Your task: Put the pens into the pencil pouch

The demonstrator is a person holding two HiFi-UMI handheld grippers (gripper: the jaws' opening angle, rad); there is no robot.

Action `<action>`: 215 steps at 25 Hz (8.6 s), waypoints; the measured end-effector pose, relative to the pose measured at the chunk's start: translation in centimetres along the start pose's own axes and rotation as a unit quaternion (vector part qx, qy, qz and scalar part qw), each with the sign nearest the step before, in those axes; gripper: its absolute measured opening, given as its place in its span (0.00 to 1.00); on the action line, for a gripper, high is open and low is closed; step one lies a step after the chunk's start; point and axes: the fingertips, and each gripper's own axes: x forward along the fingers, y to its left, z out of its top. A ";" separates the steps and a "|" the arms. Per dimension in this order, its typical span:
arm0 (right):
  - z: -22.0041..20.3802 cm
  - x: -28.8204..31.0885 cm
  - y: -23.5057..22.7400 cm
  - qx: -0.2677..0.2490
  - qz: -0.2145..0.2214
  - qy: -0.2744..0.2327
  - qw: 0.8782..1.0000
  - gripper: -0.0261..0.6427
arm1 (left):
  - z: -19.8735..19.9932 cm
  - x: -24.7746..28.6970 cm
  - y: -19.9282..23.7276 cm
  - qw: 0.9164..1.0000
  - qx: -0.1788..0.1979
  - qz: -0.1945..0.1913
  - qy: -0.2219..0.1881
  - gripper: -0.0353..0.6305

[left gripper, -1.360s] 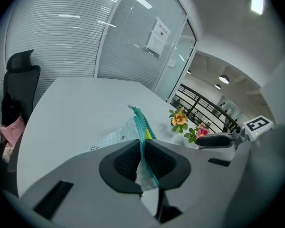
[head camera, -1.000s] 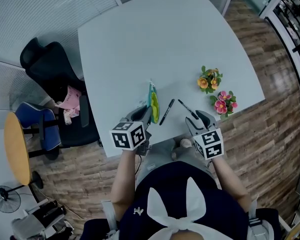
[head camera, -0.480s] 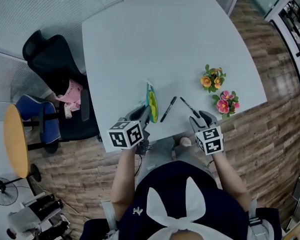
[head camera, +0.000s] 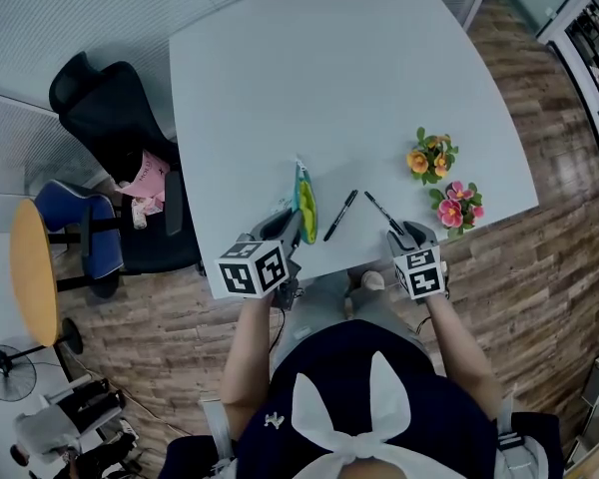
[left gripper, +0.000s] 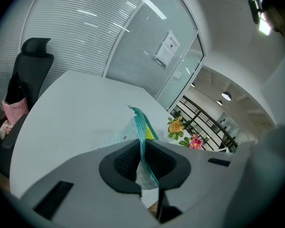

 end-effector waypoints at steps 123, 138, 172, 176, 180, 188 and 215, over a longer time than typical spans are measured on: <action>17.9 -15.8 11.0 -0.021 0.136 -0.268 0.953 0.13 | -1.8 0.0 -0.5 1.000 0.007 0.000 -0.008 0.12; 18.5 -14.7 13.4 -0.050 0.162 -0.254 0.952 0.13 | -1.8 -0.5 -0.4 1.000 0.000 -0.002 -0.012 0.12; 20.6 -8.1 16.2 -0.112 0.155 -0.196 0.962 0.13 | -1.6 -0.6 0.3 0.999 -0.003 -0.042 0.000 0.12; 20.8 -7.2 16.5 -0.113 0.153 -0.191 0.963 0.13 | -1.4 -0.6 0.7 0.999 -0.014 -0.051 -0.002 0.12; 20.6 -5.9 16.9 -0.115 0.151 -0.182 0.965 0.13 | -1.2 -0.9 1.2 0.999 -0.015 -0.052 -0.004 0.12; 20.1 -3.7 17.6 -0.121 0.141 -0.166 0.968 0.13 | -1.0 -1.1 1.8 0.998 -0.009 -0.061 -0.002 0.12; 19.1 -1.9 16.6 -0.081 0.097 -0.171 0.977 0.15 | -0.8 -1.2 3.1 0.995 0.018 -0.095 0.012 0.12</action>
